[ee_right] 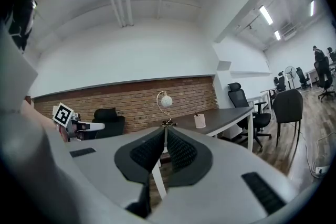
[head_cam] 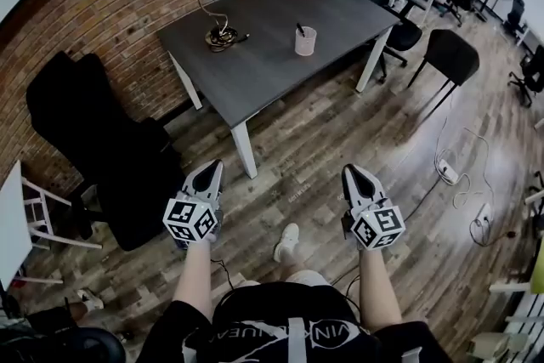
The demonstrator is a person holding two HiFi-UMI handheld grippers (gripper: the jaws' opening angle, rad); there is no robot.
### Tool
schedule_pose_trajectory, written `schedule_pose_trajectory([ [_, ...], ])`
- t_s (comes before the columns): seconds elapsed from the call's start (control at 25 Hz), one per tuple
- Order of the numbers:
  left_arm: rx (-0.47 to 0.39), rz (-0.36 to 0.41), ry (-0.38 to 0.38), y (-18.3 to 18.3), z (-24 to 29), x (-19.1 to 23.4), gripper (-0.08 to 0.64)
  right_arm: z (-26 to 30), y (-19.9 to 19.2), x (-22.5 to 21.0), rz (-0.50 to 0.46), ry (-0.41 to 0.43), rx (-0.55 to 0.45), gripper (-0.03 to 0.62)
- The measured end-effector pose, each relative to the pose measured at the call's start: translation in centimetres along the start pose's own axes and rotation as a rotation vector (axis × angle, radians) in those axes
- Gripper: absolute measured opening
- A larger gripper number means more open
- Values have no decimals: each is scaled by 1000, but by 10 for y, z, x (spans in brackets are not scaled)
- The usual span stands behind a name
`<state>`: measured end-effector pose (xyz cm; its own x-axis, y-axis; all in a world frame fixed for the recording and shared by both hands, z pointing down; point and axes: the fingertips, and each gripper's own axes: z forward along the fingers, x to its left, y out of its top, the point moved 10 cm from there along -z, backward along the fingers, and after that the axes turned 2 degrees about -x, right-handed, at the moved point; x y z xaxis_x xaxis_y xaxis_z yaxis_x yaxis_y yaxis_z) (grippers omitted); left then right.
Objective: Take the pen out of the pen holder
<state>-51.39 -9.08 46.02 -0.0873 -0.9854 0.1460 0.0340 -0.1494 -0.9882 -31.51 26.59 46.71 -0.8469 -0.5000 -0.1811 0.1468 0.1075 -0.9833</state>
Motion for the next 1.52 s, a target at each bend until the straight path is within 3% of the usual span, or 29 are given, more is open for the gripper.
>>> schedule_pose_trajectory([
  [1.08, 42, -20, -59, 7, 195, 43, 12, 153, 3, -116, 52, -8, 46, 43],
  [1.2, 44, -19, -70, 6, 212, 42, 12, 163, 3, -130, 63, -8, 52, 146],
  [1.52, 45, -27, -78, 4, 245, 43, 12, 181, 6, -155, 91, -6, 52, 172],
])
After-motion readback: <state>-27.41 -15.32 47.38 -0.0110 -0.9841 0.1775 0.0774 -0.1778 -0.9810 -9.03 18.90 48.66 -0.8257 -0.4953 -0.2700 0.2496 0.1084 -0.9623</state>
